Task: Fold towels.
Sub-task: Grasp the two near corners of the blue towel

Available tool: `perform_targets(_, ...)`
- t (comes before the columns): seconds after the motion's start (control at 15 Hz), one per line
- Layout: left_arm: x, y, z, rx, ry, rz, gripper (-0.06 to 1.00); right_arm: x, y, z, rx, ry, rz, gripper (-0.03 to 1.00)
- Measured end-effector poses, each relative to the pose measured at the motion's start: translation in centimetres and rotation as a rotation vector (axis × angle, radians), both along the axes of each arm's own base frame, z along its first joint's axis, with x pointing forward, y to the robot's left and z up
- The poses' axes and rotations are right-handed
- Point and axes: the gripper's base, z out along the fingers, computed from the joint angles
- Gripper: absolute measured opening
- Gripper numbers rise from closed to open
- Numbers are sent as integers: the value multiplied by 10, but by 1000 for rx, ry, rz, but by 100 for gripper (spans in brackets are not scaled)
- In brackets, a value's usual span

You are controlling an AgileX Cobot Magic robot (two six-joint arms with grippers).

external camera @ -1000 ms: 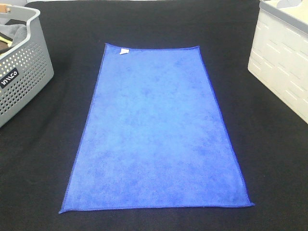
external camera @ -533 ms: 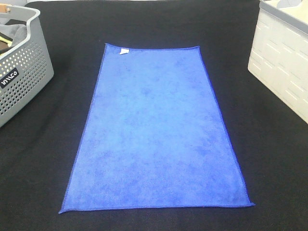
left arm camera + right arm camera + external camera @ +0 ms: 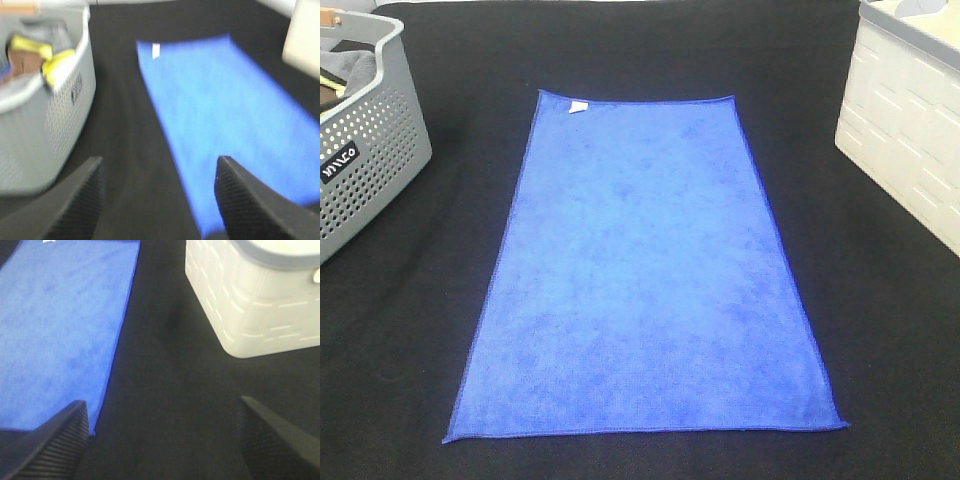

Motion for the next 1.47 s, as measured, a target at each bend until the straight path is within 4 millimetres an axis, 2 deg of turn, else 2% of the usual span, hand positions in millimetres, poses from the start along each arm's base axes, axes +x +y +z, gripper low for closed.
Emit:
perform_targets(0.13, 9, 1, 6, -89, -111, 23, 62, 18, -1, 11, 44, -33, -31, 76)
perform_targets(0.2, 18, -1, 3, -140, -95, 19, 62, 28, -2, 15, 79, -39, -47, 76)
perform_targets(0.33, 41, -5, -5, -257, 41, -4, 62, 55, 0, 19, 182, -5, -58, 76)
perform_targets(0.47, 76, -11, -14, -402, 253, -12, 62, 84, 6, 16, 255, 82, -19, 76)
perform_targets(0.67, 117, -16, -36, -469, 520, -13, 62, 122, 9, -7, 261, 304, -37, 76)
perform_targets(0.87, 152, -18, -68, -443, 727, -31, 62, 153, 12, -37, 252, 519, -46, 76)
perform_targets(1.07, 181, -21, -107, -450, 900, -53, 62, 178, 19, -69, 236, 692, 30, 76)
perform_targets(1.2, 200, -23, -136, -468, 955, -72, 62, 197, 26, -95, 272, 772, 91, 76)
perform_targets(1.47, 220, -25, -181, -489, 1020, -66, 62, 218, 32, -128, 338, 825, 116, 76)
